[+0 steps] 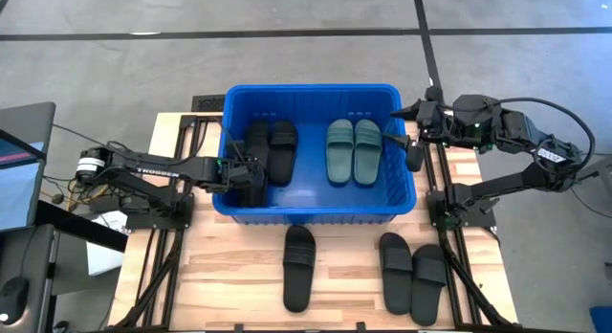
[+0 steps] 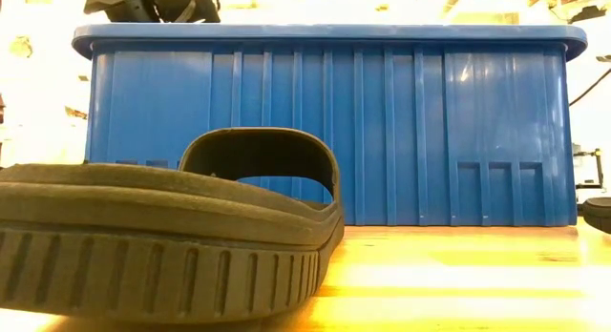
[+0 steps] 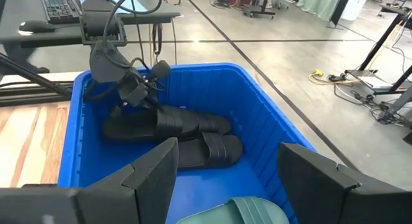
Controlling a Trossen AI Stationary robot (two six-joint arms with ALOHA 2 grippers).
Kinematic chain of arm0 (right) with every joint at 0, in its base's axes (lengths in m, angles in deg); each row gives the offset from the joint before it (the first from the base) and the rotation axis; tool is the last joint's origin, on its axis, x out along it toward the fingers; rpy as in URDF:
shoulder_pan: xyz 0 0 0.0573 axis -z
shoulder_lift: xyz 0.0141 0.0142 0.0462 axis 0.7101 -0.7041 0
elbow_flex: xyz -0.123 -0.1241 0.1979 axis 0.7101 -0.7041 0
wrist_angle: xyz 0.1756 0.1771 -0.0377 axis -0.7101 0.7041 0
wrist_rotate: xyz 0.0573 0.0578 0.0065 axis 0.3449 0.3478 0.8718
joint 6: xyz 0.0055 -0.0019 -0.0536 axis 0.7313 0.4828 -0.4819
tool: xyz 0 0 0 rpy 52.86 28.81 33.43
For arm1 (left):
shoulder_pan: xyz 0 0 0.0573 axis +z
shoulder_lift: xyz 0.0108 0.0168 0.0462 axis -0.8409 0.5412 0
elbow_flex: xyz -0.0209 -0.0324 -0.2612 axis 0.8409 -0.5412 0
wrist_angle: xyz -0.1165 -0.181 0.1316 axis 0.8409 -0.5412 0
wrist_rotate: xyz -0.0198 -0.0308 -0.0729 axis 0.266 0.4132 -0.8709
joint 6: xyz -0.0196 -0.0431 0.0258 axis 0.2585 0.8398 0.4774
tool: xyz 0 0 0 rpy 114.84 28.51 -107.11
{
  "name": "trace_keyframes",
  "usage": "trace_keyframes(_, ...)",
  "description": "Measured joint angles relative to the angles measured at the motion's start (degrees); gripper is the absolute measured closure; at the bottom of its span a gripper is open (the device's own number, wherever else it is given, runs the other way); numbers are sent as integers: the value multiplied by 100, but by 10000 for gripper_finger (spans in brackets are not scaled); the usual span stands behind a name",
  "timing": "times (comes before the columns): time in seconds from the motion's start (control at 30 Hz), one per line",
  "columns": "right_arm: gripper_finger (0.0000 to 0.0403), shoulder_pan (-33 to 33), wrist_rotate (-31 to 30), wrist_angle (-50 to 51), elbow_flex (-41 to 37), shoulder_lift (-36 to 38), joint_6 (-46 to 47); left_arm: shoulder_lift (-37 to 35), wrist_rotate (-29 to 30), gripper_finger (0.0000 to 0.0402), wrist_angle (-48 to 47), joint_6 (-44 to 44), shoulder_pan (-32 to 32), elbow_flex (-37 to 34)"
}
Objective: Pick and place slides into bin
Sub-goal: Put the black slide into the blue bin, then put the left black slide into the blue bin
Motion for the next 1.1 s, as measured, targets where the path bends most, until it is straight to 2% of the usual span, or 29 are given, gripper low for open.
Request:
trace_keyframes(0.23,154,82,2,2,0,-1,-50,4,-336,401,-221,-6,0,0)
trace_keyframes(0.4,154,168,1,2,0,-1,-93,4,-319,395,-257,68,23,0)
trace_keyframes(0.67,154,179,2,4,0,-1,-137,4,-351,340,-244,14,90,0)
trace_keyframes(0.87,154,179,4,4,0,-1,-137,4,-729,295,-229,-270,90,2)
trace_keyframes(1.1,154,179,4,26,0,-1,-137,4,-725,247,-235,-261,135,4)
